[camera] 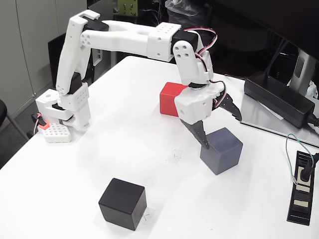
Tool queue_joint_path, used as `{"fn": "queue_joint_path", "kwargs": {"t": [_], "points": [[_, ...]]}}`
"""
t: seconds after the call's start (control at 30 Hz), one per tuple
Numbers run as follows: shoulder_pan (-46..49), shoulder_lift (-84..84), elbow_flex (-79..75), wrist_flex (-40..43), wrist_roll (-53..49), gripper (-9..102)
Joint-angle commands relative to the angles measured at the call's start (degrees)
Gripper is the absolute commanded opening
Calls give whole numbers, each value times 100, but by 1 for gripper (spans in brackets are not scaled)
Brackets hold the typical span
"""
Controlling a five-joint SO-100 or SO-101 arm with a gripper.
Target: Stack the three blocks in an ordered color.
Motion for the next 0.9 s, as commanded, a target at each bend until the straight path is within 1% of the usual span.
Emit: {"fn": "queue_joint_path", "kwargs": {"t": [0.0, 0.2, 0.37, 0.73, 0.87], "points": [[-26, -149, -343, 18, 9, 39], [-35, -483, -369, 18, 9, 38], [-44, -519, -360, 18, 18, 33], [-44, -519, -290, 9, 18, 12], [-44, -519, -290, 18, 18, 8]]}}
